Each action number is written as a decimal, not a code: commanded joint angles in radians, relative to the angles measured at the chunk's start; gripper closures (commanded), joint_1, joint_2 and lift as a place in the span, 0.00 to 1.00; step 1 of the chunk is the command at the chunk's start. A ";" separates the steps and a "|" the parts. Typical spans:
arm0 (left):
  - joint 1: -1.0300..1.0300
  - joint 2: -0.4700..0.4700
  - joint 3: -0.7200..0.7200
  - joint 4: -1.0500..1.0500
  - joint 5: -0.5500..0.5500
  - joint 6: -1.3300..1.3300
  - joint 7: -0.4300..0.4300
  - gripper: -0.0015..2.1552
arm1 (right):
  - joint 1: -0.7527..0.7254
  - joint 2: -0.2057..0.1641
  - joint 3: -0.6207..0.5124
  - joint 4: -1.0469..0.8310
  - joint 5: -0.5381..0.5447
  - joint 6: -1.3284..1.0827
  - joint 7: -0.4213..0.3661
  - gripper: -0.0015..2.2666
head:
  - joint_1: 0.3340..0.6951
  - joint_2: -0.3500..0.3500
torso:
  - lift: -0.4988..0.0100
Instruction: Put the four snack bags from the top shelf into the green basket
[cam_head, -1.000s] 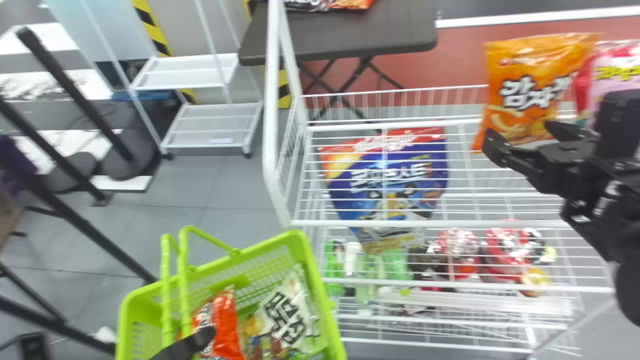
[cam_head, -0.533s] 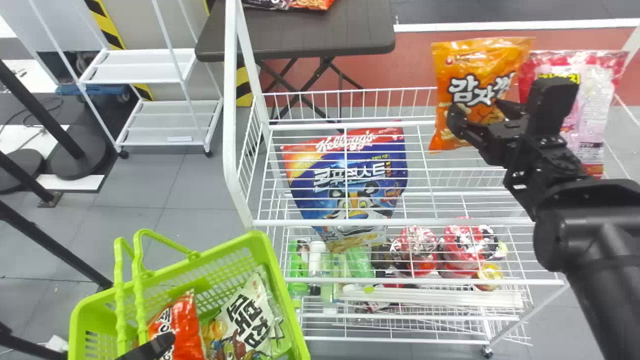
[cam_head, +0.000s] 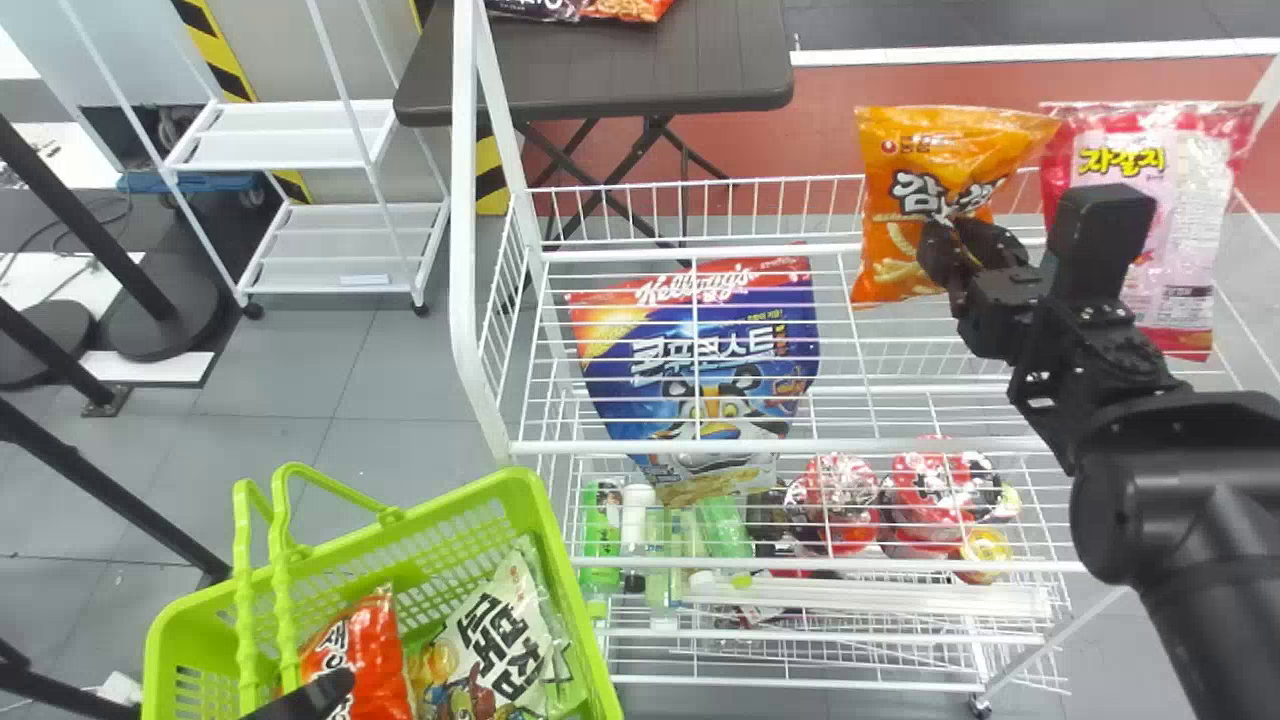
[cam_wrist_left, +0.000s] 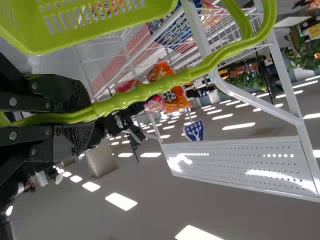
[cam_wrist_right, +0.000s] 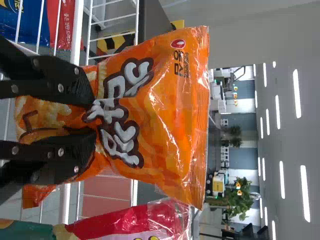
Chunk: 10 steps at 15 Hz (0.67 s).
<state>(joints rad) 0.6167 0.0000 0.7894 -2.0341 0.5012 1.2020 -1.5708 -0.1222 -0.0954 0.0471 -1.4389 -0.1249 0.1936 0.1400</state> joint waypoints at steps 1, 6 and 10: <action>0.002 -0.003 0.001 0.000 0.000 0.000 -0.010 1.00 | 0.087 -0.003 -0.035 -0.138 -0.052 0.008 0.029 0.99 | 1.00 0.64 | 0.98; 0.000 -0.003 0.002 -0.006 0.007 0.006 -0.010 1.00 | 0.381 -0.006 0.004 -0.637 -0.188 0.177 0.118 0.99 | 1.00 0.73 | 0.98; -0.002 -0.003 0.004 -0.006 0.007 0.006 -0.010 1.00 | 0.503 -0.014 0.117 -0.802 -0.309 0.410 0.191 0.99 | 1.00 0.96 | 0.98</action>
<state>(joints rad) 0.6159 0.0000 0.7928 -2.0392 0.5077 1.2082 -1.5708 0.3510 -0.1055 0.1168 -2.2026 -0.4065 0.5224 0.3257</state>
